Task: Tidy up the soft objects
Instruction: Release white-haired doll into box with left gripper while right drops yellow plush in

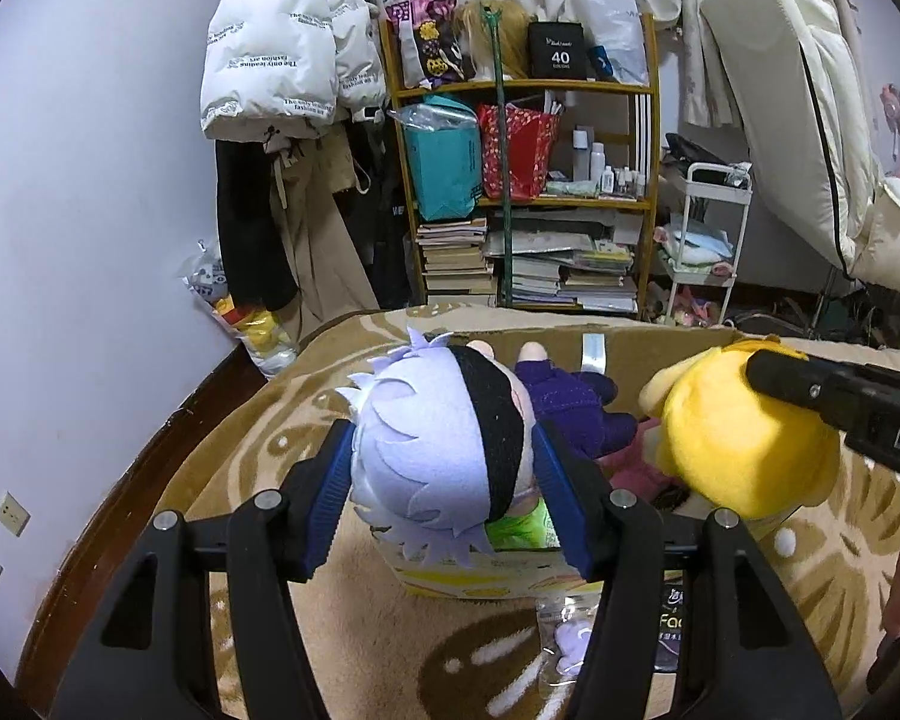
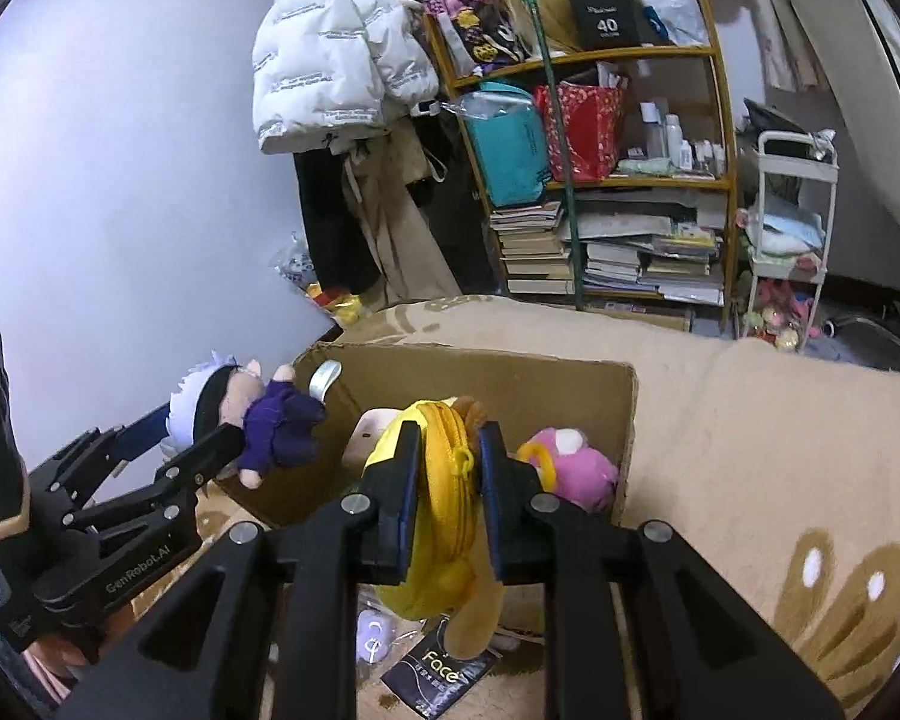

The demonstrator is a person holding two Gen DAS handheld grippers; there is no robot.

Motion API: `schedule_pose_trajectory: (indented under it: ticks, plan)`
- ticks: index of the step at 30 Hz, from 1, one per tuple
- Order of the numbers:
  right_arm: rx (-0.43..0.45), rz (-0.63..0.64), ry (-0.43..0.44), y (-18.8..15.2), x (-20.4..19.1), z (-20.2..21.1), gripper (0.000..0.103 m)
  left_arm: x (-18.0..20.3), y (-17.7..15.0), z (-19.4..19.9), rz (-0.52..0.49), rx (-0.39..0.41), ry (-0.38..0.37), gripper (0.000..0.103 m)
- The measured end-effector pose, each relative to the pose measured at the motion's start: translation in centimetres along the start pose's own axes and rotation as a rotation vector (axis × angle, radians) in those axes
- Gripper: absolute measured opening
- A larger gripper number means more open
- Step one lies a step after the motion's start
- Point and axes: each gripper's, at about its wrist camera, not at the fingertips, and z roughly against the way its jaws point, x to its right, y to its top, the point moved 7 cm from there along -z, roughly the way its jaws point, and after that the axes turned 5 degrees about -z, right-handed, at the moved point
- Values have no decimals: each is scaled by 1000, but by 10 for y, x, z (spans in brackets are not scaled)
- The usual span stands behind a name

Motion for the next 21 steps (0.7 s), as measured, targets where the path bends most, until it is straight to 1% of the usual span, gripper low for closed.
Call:
schedule_pose_trajectory:
  ticks: [2, 5, 7, 8, 10, 13, 14, 15, 19, 21]
  plan:
    - [-2, -15, -1, -1, 4, 1, 23, 1, -2, -2, 4, -13, -14, 61]
    - [-5, -34, -4, -2, 9, 3, 24, 2, -5, -5, 10, -29, -29, 61]
    - [-12, -48, -1, -3, 10, 2, 24, 3, -6, -5, 2, -32, -27, 62]
    - [-13, -51, -3, -3, 11, 2, 25, 3, -7, -6, -2, -33, -23, 66]
    - [-21, -54, -2, -4, 11, 2, 30, 3, -8, -5, -17, -36, -5, 72]
    - [-25, -49, -9, -6, 9, 3, 45, 3, -8, -2, -30, -31, 14, 76]
    - [-24, -50, -2, -7, 8, 4, 56, 3, -8, -1, -34, -28, 21, 76]
    - [-22, -52, -1, -7, 7, 5, 64, 3, -8, 0, -40, -26, 24, 77]
    - [-14, -52, -7, -7, 5, 12, 74, 4, -8, 9, -55, -13, 25, 78]
    - [-16, -59, -1, -6, 5, 14, 86, 3, -8, 14, -50, -8, 31, 82]
